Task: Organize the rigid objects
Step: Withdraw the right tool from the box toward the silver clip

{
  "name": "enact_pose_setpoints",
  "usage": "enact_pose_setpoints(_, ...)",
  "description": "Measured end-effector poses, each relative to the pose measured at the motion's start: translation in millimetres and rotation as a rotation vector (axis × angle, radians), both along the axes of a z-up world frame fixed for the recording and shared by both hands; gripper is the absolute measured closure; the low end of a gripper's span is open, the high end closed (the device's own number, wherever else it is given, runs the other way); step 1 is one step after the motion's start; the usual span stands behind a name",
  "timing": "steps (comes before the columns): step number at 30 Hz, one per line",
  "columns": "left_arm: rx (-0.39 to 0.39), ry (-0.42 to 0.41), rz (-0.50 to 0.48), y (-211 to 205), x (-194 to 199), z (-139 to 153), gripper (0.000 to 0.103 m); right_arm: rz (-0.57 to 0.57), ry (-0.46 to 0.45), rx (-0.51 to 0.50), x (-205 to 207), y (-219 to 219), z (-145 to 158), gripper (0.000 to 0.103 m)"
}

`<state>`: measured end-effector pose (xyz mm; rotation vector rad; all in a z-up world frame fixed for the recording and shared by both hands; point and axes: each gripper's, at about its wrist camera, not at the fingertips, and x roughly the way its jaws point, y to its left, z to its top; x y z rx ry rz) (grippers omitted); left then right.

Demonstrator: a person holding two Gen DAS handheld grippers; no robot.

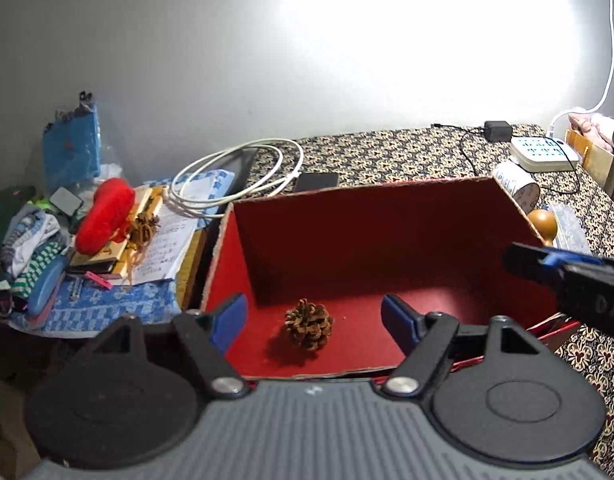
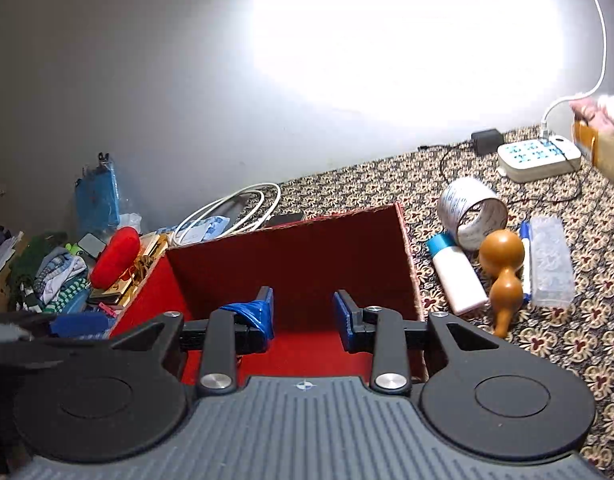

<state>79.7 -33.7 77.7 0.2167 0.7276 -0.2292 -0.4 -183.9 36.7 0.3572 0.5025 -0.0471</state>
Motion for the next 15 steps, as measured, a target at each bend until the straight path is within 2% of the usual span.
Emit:
enact_pose_setpoints(5,0.004,0.014,0.075,-5.9,-15.4,4.2,0.015,0.066,0.033,0.023,-16.1,-10.5,2.1,0.085)
enact_pose_setpoints(10,0.030,-0.009,0.120,-18.4,-38.2,5.8,0.015,0.124,0.041,0.022,-36.9,-20.4,-0.1,0.084)
enact_pose_setpoints(15,0.028,0.036,0.180,-30.2,-49.0,1.4,0.014,0.183,0.015,-0.009,-53.1,-30.6,-0.1,0.084)
